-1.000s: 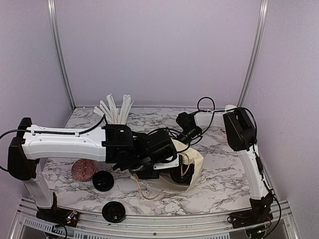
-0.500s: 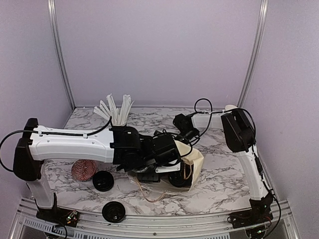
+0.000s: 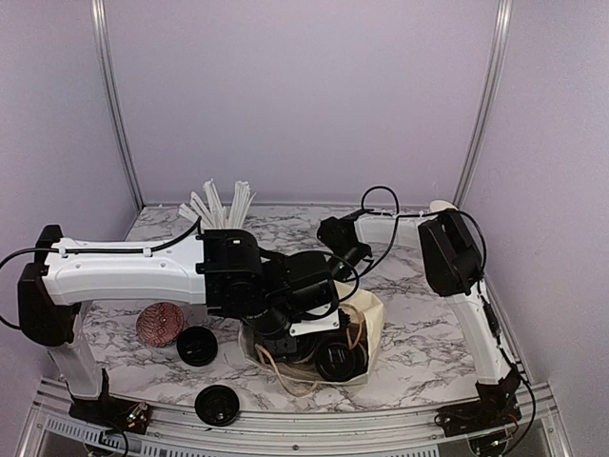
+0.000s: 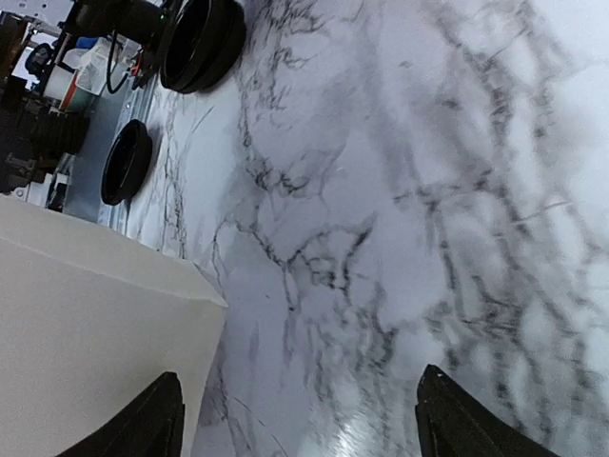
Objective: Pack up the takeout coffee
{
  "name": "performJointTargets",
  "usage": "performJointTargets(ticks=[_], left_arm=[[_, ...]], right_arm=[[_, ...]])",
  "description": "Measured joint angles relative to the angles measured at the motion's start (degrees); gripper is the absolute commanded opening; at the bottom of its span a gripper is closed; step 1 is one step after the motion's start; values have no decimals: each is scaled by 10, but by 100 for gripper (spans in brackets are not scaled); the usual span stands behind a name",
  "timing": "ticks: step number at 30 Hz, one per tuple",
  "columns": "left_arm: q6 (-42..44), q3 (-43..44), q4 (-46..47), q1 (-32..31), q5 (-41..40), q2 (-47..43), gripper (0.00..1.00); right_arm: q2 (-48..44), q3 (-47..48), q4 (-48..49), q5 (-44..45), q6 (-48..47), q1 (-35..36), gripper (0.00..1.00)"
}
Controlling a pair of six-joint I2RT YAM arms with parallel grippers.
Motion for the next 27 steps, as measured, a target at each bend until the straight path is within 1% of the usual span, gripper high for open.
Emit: performJointTargets(ticks=[1, 4, 8, 10, 12, 19, 20, 24, 27], left_arm=[[-4, 1, -1, 0, 5, 0, 36], [-11, 4, -2, 2, 11, 4, 36], [-13, 23, -4, 8, 22, 20, 35], [-13, 37, -5, 13, 32, 33, 35], [-13, 51, -5, 20, 43, 44, 35], [-23, 72, -3, 47, 78, 61, 35], [-24, 73, -1, 50, 83, 63, 38], [-30, 83, -1, 57, 92, 69, 64], [-41, 96, -7, 58, 92, 73, 77]], right_arm=[[0, 17, -5, 13, 2, -7, 98], [-1, 76, -16, 36, 12, -54, 99], [-26, 89, -14, 52, 17, -127, 99], [-47, 75, -12, 54, 17, -158, 99], [-78, 39, -9, 54, 15, -179, 99], [-151, -81, 15, 71, 10, -170, 99], [-154, -90, 18, 74, 10, -169, 99], [-160, -109, 27, 79, 10, -167, 99], [-167, -110, 32, 84, 10, -167, 99]])
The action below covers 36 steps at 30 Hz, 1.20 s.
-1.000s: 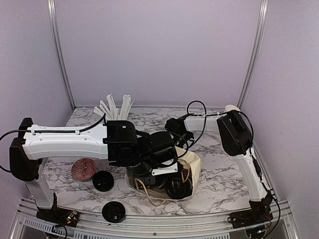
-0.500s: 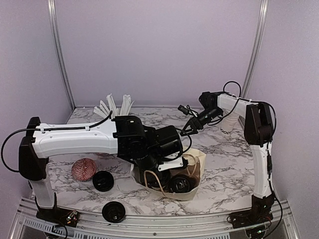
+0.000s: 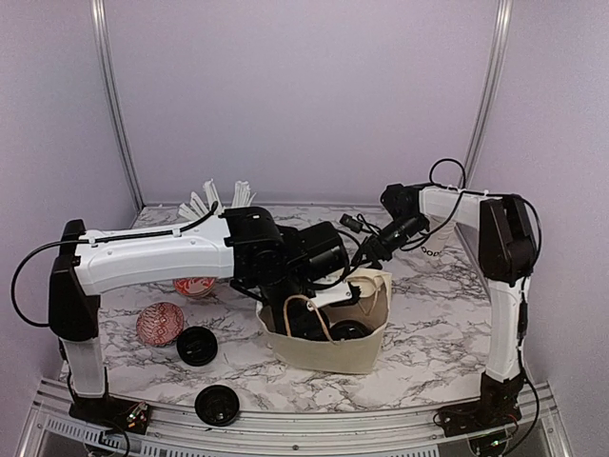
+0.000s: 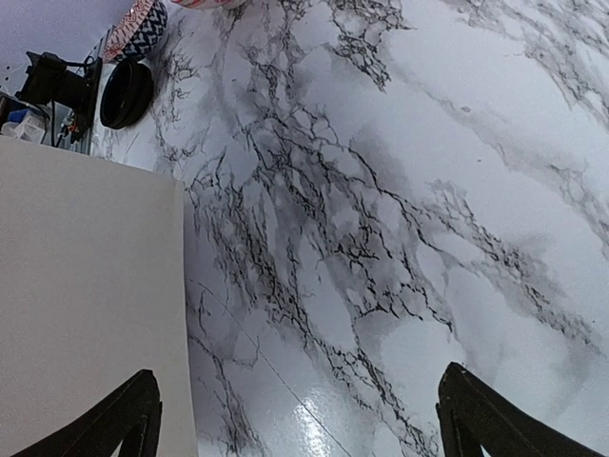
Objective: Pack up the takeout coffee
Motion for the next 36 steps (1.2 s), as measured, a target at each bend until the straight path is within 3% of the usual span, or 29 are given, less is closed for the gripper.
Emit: performJointTargets(ticks=[5, 10, 18, 26, 32, 36], left_arm=[[-20, 30, -5, 1, 5, -1, 92], [-36, 69, -4, 1, 8, -11, 99], [-40, 90, -7, 1, -4, -35, 99], [-34, 189, -9, 0, -9, -54, 99], [-23, 206, 26, -3, -17, -139, 99], [-20, 161, 90, -5, -82, -224, 99]], right_arm=[[-20, 0, 2, 1, 0, -3, 99], [-28, 0, 2, 2, 1, -3, 99], [-28, 1, 2, 6, 5, -3, 99], [-28, 14, 1, 10, 17, -3, 99], [-38, 15, 1, 17, 25, -3, 99], [-56, 15, 1, 21, 31, -3, 99]])
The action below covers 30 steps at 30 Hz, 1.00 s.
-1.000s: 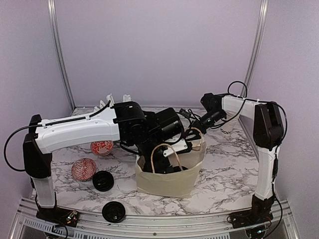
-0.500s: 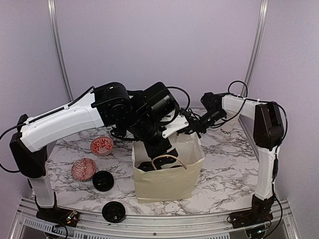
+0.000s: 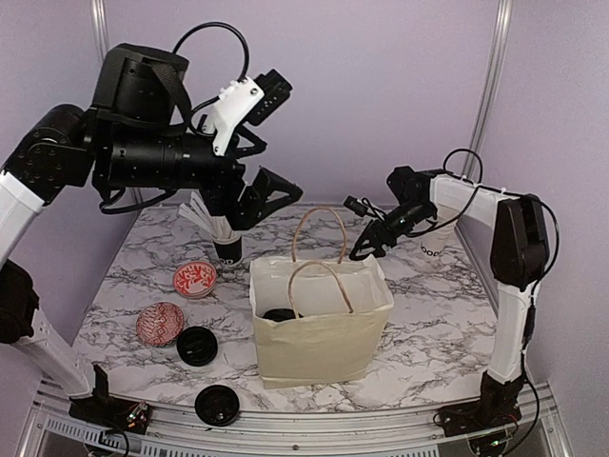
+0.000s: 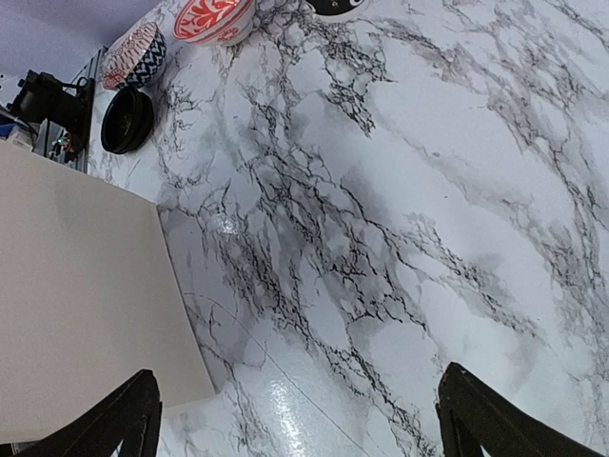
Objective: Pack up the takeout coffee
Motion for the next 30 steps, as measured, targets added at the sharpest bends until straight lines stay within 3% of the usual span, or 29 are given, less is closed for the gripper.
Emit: performJointTargets(ticks=[2, 4, 8, 14, 18, 22, 30], left_arm=[[-7, -44, 30, 6, -68, -43, 97], [-33, -87, 47, 36, -126, -72, 86], [-103, -187, 68, 164, -173, -99, 72], [-167, -283, 91, 328, -121, -71, 62], [-192, -299, 131, 387, -59, -29, 59], [-210, -301, 168, 409, -24, 10, 49], [-239, -307, 216, 430, 29, 63, 41]], right_arm=[[-14, -1, 1, 5, 3, 0, 99], [-32, -4, 5, 14, 7, 0, 99], [-85, -43, 33, 46, 17, -1, 99], [-160, -129, 91, 74, 18, -13, 98], [-169, -157, 115, 74, 16, -19, 95], [-168, -175, 128, 69, 13, -19, 92], [-168, -200, 138, 68, 3, -19, 89]])
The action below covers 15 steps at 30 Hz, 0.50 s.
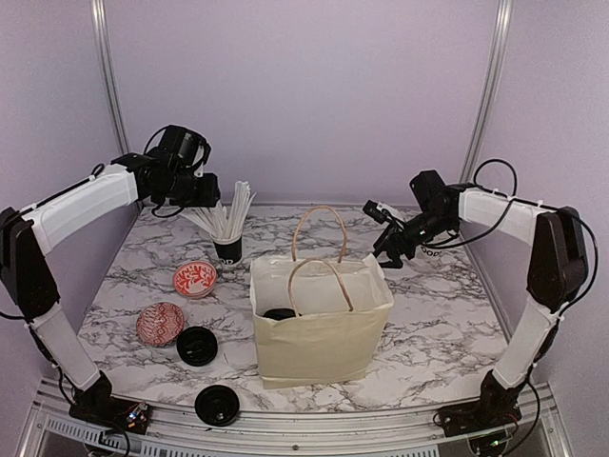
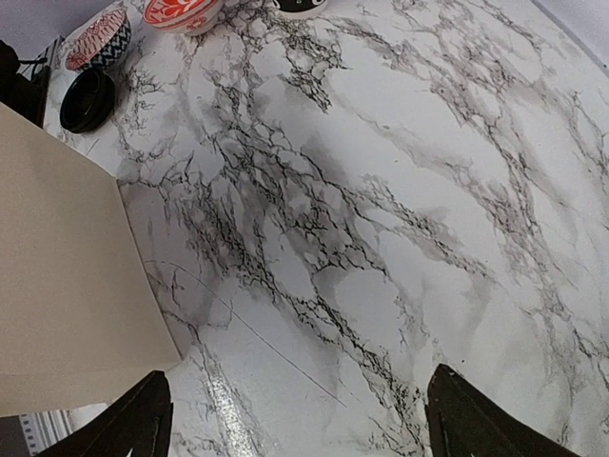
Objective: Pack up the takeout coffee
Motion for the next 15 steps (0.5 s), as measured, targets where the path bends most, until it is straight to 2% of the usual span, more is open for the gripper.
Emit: performJointTargets(ticks=[4, 9, 11, 15], left_arm=[[-11, -24, 7, 1, 6, 3, 33], [-10, -50, 8, 1, 4, 3, 14], [-9, -52, 8, 1, 5, 3, 3], [-3, -52, 12, 1, 9, 2, 0]], right_arm=[[0, -2, 2, 0, -4, 0, 88], [0, -3, 4, 0, -4, 0, 86], [0, -2, 4, 0, -4, 0, 85], [3, -3, 4, 0, -4, 0, 84]])
